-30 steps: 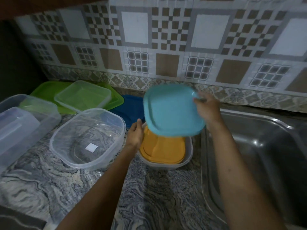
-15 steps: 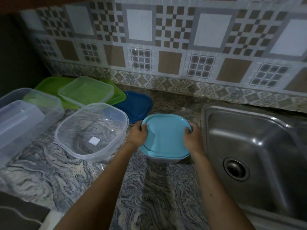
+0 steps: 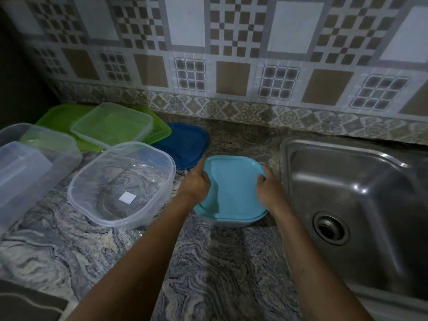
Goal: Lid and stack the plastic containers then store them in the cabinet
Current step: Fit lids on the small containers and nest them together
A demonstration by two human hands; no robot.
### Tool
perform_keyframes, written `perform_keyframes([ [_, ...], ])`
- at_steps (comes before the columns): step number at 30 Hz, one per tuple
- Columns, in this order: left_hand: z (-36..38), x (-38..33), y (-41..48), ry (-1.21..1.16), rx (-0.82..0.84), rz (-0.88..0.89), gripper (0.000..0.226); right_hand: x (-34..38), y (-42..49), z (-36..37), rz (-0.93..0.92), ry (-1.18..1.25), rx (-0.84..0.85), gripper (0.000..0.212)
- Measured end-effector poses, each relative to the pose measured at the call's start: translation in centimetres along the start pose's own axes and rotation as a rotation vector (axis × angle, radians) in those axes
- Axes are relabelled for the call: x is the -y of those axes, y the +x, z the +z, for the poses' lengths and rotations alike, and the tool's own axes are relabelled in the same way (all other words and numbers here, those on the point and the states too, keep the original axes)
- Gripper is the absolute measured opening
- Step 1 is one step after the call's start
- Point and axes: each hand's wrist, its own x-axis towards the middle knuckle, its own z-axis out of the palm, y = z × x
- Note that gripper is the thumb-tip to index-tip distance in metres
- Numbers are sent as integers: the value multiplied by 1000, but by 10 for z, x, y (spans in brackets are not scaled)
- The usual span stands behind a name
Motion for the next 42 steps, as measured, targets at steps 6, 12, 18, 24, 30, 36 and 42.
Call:
perform_keyframes([
  [6,8,0,-3,5,-163,-36,52,-3,-6,13,61,67,-136,46],
  [12,10,5,-1,-120,-105,-138,53,-4,-10,6,241,368,-11,66],
  [18,-8,4,-7,-315,62,-149,53,-3,-19,1,239,658,84,52],
  [24,-81,14,-16,-412,-392,-10,45,38,-16,-1,113,792,21,45],
  [30,-154,121,-9,147,-531,-355,65,84,-18,6,59,840,97,33],
  [36,-165,158,-19,136,-340,-509,76,92,-19,16,87,830,158,37],
  [42,-161,124,-18,152,-113,-633,70,107,-19,24,33,762,127,39],
])
